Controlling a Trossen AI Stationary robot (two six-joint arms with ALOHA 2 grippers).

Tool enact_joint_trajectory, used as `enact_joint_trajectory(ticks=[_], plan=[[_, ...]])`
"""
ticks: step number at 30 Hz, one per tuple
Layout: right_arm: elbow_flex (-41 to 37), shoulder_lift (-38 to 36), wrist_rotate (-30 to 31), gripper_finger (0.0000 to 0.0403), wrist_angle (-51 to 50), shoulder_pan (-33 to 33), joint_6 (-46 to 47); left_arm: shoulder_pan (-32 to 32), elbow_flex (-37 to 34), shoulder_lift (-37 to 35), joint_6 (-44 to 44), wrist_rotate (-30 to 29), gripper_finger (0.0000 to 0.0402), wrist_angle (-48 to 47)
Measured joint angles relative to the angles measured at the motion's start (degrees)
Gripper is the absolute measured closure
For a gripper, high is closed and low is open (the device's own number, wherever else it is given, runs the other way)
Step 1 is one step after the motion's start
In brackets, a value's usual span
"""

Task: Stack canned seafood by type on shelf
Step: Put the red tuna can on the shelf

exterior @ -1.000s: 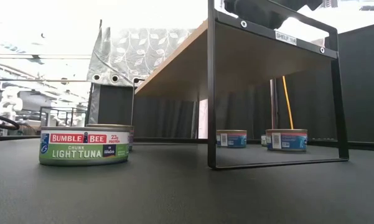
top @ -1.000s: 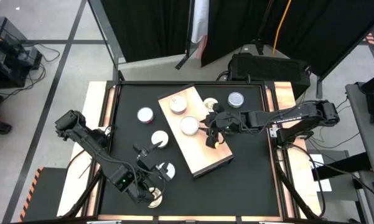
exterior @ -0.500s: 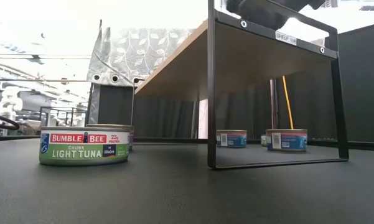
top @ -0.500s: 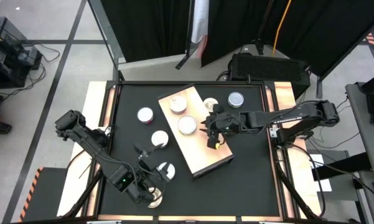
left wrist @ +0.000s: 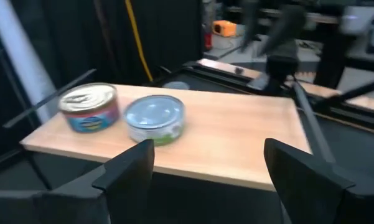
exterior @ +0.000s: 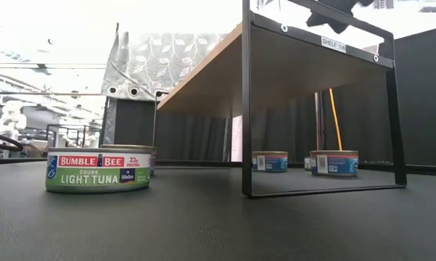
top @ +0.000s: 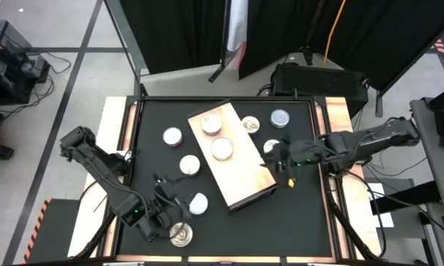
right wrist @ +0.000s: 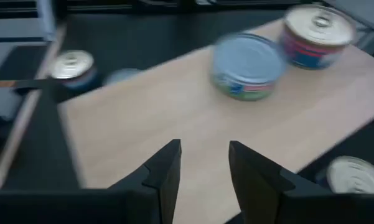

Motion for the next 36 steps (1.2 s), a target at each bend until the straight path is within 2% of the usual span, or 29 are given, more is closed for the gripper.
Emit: enact_joint_trajectory(ticks=[5, 10, 14, 18, 20, 22, 24, 27, 32, 36], plan=[[0.0, -1.4, 0.2, 0.0273, -4.9, 6.4, 3.7, 2.2, 0.0, -1.5, -6.2, -0.1, 0.0100, -7.1], [0.0, -0.9, 0.3, 0.0273, -10.8, 11.3, 7.6, 5.3, 0.0, -2.3, -6.8, 0.2, 0.0101, -12.9], [0.0, -0.9, 0.9, 0.0273, -14.7, 13.8, 10.5, 7.4, 0.0, -2.4, -7.9, 0.2, 0.0100, -13.4], [0.0, -0.9, 7.7, 0.0273, -17.4, 16.2, 12.8, 8.8, 0.0, -2.5, -6.5, 0.2, 0.0100, -14.6], [0.0, -0.9, 13.4, 0.0273, -18.0, 16.9, 13.0, 9.5, 0.0, -2.5, -7.2, 0.7, 0.0101, -16.5], [0.0, -1.1, 19.9, 0.0273, -18.1, 17.0, 13.0, 10.5, 0.0, -2.5, -8.3, 3.7, 0.0101, -19.3], [0.0, -1.5, 26.7, 0.0273, -18.0, 16.6, 12.9, 11.5, 0.0, -2.5, -10.6, 6.6, 0.0101, -23.4], [0.0, -2.8, 34.0, 0.0273, -18.1, 14.7, 12.3, 13.0, 0.0, -2.5, -18.1, 7.4, 0.0101, -31.4], [0.0, -6.7, 35.1, 0.0273, -17.3, 10.0, 11.3, 15.6, 0.0, -3.4, -27.3, 13.3, 0.0101, -42.8], [0.0, -8.7, 34.9, 0.0273, -17.9, 8.6, 10.9, 19.6, 0.0, -8.9, -21.7, 21.4, 0.0103, -42.1]])
